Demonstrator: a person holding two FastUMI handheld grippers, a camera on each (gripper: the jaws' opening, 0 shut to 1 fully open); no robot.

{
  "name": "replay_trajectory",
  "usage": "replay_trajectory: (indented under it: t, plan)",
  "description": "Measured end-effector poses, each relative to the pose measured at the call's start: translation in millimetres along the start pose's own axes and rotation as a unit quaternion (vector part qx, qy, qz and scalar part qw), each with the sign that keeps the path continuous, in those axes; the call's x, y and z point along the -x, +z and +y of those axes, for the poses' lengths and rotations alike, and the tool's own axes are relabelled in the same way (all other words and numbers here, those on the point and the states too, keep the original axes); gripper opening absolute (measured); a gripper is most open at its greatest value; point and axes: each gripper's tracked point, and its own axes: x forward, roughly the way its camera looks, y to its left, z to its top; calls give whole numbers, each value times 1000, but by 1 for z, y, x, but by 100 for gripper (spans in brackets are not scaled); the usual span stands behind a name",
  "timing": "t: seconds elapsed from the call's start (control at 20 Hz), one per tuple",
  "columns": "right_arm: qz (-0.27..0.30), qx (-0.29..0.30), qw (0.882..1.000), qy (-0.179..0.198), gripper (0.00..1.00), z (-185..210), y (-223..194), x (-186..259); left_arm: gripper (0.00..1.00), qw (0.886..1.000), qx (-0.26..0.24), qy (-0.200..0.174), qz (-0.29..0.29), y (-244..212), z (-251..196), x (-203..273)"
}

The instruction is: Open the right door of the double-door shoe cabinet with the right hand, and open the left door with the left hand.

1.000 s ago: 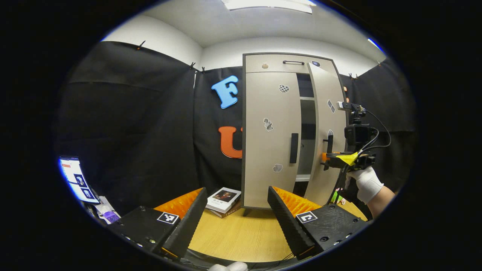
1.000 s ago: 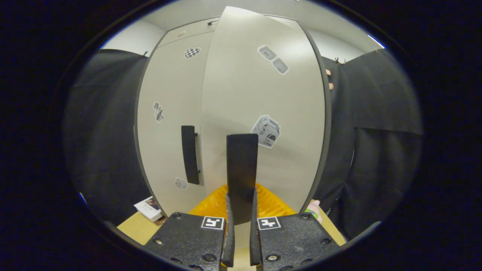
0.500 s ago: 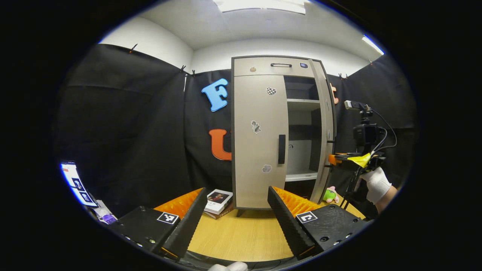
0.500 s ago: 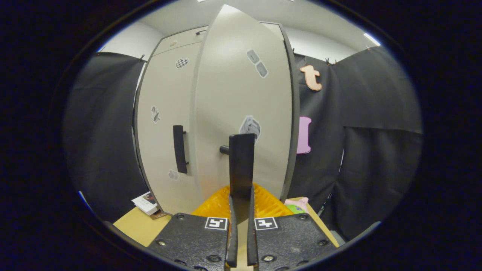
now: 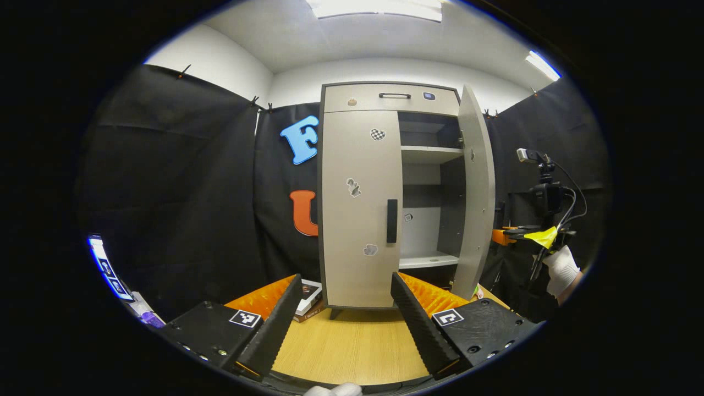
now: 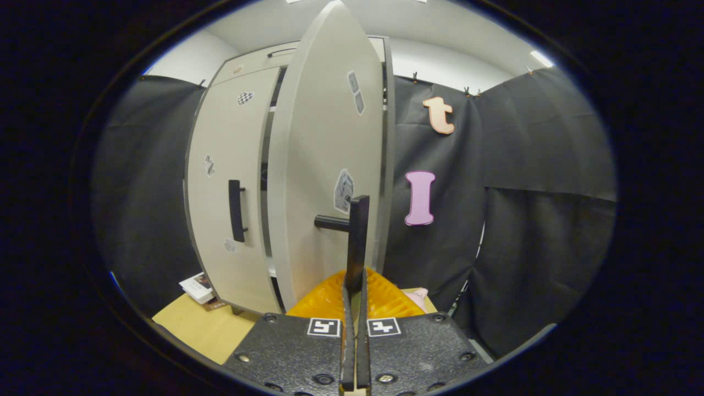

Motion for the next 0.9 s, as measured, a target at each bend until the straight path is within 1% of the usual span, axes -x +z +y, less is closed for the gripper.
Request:
replay_trajectory:
  t: [0.15, 0.35, 0.5, 0.6, 0.8, 0.9]
  plan:
    - [-3, 8, 1000, -20, 4, -34, -1, -3, 97, 1000, 0, -9, -2, 1, -15, -4]
    - [-1, 2, 1000, -6, 4, -55, -2, -4, 97, 1000, 1, -19, 3, 0, -29, -13]
    - [0, -16, 1000, 13, 4, -61, -2, -8, 97, 1000, 3, -20, 4, 2, -35, -18]
    - [0, -12, 1000, 19, 4, -62, -3, -9, 97, 1000, 1, -16, 5, 3, -35, -18]
    - [4, -10, 1000, 15, 4, -61, -3, -7, 97, 1000, -1, -14, 4, 4, -37, -17]
    - [7, -19, 1000, 17, 4, -61, -3, -4, 97, 1000, -4, -14, 4, 4, -37, -17]
